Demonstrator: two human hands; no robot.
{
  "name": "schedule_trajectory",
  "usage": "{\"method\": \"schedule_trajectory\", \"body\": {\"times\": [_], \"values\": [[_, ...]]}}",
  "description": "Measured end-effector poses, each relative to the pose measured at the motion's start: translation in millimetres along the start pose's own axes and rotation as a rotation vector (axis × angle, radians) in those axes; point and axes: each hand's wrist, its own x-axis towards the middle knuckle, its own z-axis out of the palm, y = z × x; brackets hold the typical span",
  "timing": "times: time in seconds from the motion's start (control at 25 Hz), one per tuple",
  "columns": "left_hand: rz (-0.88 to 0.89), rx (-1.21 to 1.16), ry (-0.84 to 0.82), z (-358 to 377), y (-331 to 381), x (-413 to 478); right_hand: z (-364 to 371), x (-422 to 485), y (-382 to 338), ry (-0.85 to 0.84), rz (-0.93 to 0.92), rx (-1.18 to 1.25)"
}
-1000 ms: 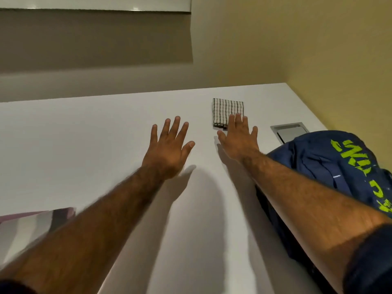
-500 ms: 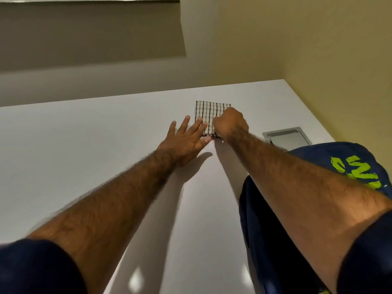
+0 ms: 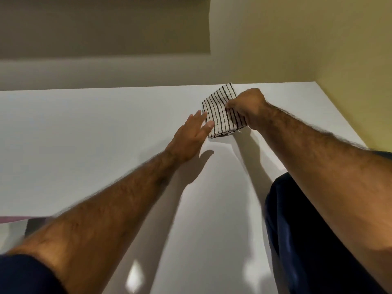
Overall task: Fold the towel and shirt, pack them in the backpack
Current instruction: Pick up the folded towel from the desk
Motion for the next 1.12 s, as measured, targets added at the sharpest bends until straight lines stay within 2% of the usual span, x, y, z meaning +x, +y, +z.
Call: {"method": "schedule_trajectory", "body": {"times": [0.08, 0.12, 0.28, 0.36, 0.44, 0.68, 0.88, 1.0, 1.12], "values": [[-0.184, -0.354, 0.224, -27.7, -4.8, -15.2, 14.7, -24.4, -18.4, -0.035, -0.123, -0.064], [-0.270, -0.488, 0.269, -45.2, -6.8, -22.1, 23.1, -40.1, -28.1, -0.061, -0.174, -0.089], [-0.400, -1.018, 0.238, -123.2, -31.3, -79.5, 58.1, -135.8, -80.7, -0.281, -0.292, -0.011], [-0.370, -1.247, 0.169, -160.7, -50.7, -127.3, 76.4, -186.7, -101.7, -0.407, -0.271, 0.114], [-0.347, -1.354, 0.131, -196.0, -62.8, -184.3, 102.5, -235.6, -112.7, -0.473, -0.223, 0.229], [-0.559, -0.828, 0.327, -266.4, -106.3, -333.3, 207.7, -376.6, -79.3, -0.494, -0.109, 0.335], [-0.657, -0.453, 0.497, -258.7, -137.3, -403.0, 274.2, -446.4, -33.8, -0.418, -0.114, 0.288], [-0.681, -0.188, 0.379, -234.5, -147.8, -428.3, 293.5, -466.0, -12.5, -0.266, -0.255, -0.135], [-0.507, 0.154, 0.412, -217.3, -139.2, -446.9, 292.3, -487.0, 4.8, -0.116, -0.467, -0.575]]}}
